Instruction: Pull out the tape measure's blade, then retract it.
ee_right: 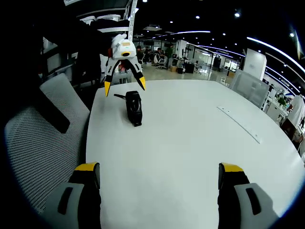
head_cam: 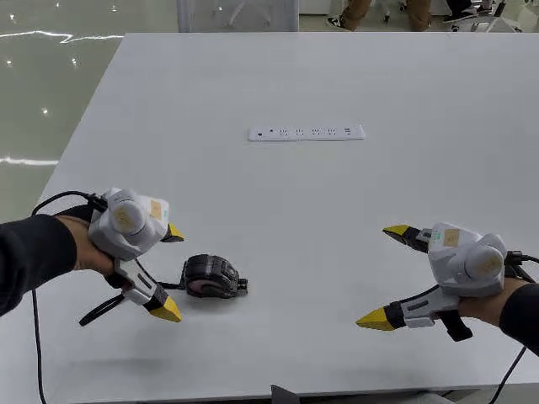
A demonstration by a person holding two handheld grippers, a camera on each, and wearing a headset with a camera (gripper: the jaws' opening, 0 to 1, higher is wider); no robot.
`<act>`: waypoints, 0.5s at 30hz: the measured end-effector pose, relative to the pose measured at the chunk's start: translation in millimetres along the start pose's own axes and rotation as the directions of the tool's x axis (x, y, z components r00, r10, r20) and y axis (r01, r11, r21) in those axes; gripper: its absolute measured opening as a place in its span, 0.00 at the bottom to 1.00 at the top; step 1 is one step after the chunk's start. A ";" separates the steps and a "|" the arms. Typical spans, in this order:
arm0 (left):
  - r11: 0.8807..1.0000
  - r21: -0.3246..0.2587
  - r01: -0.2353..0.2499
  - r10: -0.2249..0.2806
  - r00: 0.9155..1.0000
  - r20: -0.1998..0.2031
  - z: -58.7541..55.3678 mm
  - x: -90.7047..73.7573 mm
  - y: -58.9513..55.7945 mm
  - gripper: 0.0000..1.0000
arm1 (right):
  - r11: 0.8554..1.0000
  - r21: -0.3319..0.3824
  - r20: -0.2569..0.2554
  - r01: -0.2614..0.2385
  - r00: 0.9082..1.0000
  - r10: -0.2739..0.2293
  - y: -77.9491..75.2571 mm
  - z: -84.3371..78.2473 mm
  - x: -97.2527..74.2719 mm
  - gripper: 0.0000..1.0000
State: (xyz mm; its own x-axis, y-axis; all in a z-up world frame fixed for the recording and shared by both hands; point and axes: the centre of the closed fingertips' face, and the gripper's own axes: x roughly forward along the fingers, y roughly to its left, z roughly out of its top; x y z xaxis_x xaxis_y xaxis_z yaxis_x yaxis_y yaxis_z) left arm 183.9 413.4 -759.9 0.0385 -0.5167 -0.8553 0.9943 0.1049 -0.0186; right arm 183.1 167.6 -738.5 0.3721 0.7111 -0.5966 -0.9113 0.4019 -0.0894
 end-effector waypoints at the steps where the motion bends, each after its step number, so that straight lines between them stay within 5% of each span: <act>1: 1.000 0.004 0.010 -0.010 1.000 -0.009 0.8 3.0 0.7 0.78 | 1.000 -0.001 -0.001 -0.006 1.000 0.006 0.2 0.8 3.3 1.00; 15: 0.998 0.042 0.044 -0.042 0.998 -0.050 9.8 27.5 10.6 0.56 | 0.995 -0.009 -0.016 -0.100 0.995 0.100 15.8 16.1 50.5 1.00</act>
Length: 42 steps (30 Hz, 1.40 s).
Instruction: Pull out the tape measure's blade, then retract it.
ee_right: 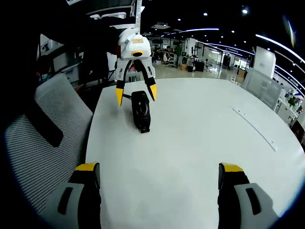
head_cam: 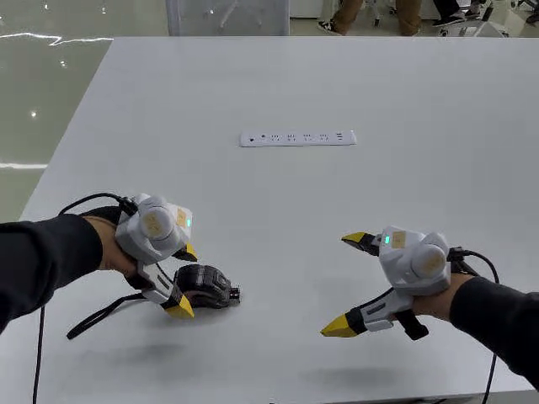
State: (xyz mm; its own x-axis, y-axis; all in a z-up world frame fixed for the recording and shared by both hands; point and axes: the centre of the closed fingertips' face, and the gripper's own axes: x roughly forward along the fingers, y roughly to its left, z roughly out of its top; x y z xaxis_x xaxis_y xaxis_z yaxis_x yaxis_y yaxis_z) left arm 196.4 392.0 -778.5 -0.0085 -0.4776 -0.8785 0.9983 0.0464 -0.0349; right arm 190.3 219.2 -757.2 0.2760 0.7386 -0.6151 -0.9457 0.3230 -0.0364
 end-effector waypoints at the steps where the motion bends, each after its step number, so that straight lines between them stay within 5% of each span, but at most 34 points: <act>1: 1.000 0.001 0.000 0.000 1.000 0.001 0.8 2.4 0.9 0.56 | 1.000 -0.002 0.001 -0.006 1.000 0.006 0.9 2.5 4.8 1.00; 13: 0.997 0.076 -0.028 0.028 1.000 0.001 5.0 20.4 6.5 0.50 | 0.995 -0.053 -0.001 -0.089 0.996 0.089 13.2 23.7 51.1 0.95; 17: 0.997 0.068 -0.038 0.038 0.999 0.001 7.6 23.2 7.9 0.45 | 0.993 -0.052 -0.003 -0.103 0.995 0.103 9.1 31.7 61.0 0.94; 19: 0.998 0.054 -0.026 0.028 0.999 -0.042 -0.6 23.9 3.7 0.36 | 0.993 -0.046 0.003 -0.106 0.994 0.106 6.8 36.2 66.1 0.93; 20: 0.996 0.072 -0.053 0.054 0.998 -0.013 4.3 26.3 8.6 0.36 | 0.993 -0.045 0.003 -0.108 0.994 0.109 6.2 37.2 68.3 0.91; 24: 0.997 0.040 -0.059 0.059 0.998 -0.007 4.0 24.9 7.9 0.35 | 0.990 -0.057 -0.026 -0.126 0.992 0.124 5.8 35.6 81.8 0.89; 39: 0.998 0.035 -0.055 0.054 0.998 0.017 5.5 25.6 7.6 0.35 | 0.971 -0.094 -0.083 -0.217 0.974 0.210 23.5 41.4 126.9 0.61; 42: 0.998 0.031 -0.055 0.055 0.998 0.019 5.4 25.4 7.5 0.35 | 0.965 -0.066 -0.094 -0.252 0.965 0.245 30.6 40.9 132.5 0.50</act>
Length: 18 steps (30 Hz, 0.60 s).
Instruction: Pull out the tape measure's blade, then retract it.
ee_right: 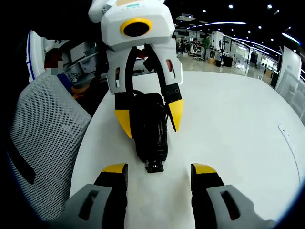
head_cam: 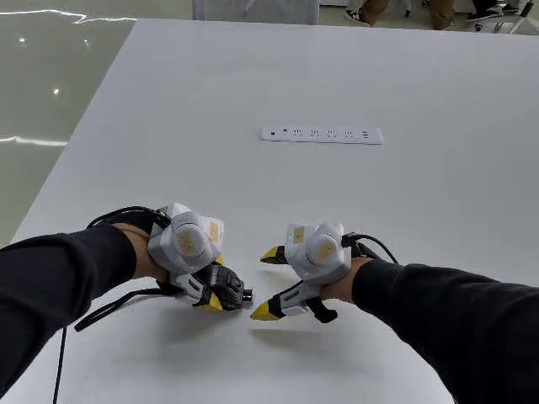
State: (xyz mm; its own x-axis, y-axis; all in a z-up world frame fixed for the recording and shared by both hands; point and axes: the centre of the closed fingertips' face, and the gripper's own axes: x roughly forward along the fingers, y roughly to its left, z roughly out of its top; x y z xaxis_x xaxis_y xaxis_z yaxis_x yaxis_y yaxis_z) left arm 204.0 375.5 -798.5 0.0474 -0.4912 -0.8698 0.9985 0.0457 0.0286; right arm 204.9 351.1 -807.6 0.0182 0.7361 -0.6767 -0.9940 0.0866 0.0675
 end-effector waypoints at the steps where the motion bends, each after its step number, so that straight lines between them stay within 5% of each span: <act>1: 1.000 -0.001 0.000 0.000 1.000 0.001 0.1 -0.1 0.0 0.35 | 1.000 -0.020 -0.014 -0.009 1.000 0.009 1.6 -2.9 2.1 0.47; 18: 1.000 0.011 -0.025 0.025 1.000 0.014 0.4 0.6 0.8 0.35 | 0.994 -0.100 -0.062 -0.042 0.997 0.035 8.4 -8.2 19.8 0.14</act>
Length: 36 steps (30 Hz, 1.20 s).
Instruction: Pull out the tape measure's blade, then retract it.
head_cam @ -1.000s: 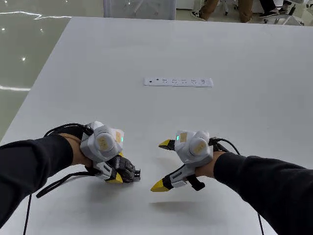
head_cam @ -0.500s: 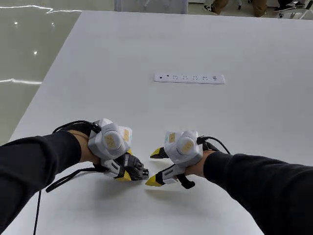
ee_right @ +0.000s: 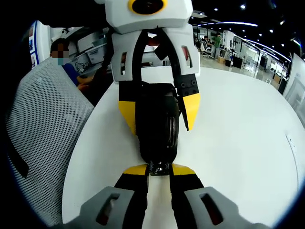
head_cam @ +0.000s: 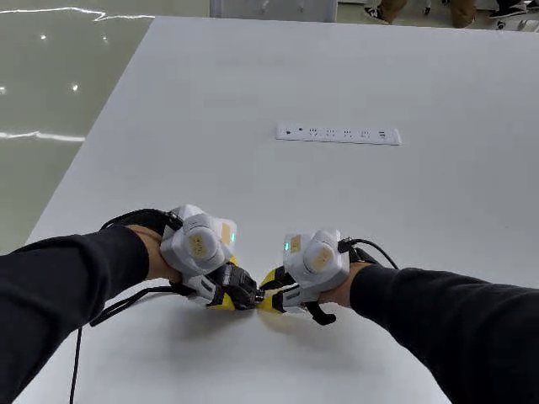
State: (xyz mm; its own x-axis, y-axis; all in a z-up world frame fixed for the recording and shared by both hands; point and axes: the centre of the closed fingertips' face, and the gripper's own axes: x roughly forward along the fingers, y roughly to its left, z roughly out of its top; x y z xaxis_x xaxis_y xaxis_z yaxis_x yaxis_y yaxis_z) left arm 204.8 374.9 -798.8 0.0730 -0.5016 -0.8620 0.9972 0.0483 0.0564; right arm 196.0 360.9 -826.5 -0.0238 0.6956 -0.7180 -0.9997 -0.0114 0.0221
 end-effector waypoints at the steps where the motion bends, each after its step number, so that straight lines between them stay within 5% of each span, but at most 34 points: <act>1: 1.000 -0.001 -0.001 0.001 1.000 0.000 0.1 -0.1 0.2 0.35 | 1.000 -0.007 -0.004 0.007 1.000 -0.007 -0.5 -0.7 1.7 0.14; 36: 0.999 -0.038 0.014 -0.015 1.000 -0.026 -4.2 0.0 3.6 0.35 | 0.999 0.022 -0.023 0.037 0.999 -0.037 -8.0 -10.1 -11.7 0.11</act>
State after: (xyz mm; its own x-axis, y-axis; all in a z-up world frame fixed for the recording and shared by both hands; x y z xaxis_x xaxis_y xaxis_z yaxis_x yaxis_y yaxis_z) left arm 208.3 378.7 -800.7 0.0576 -0.4795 -0.8757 0.9969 0.0744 0.0248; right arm 204.2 345.6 -825.3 0.0126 0.6785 -0.7344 -0.9995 0.0306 0.0111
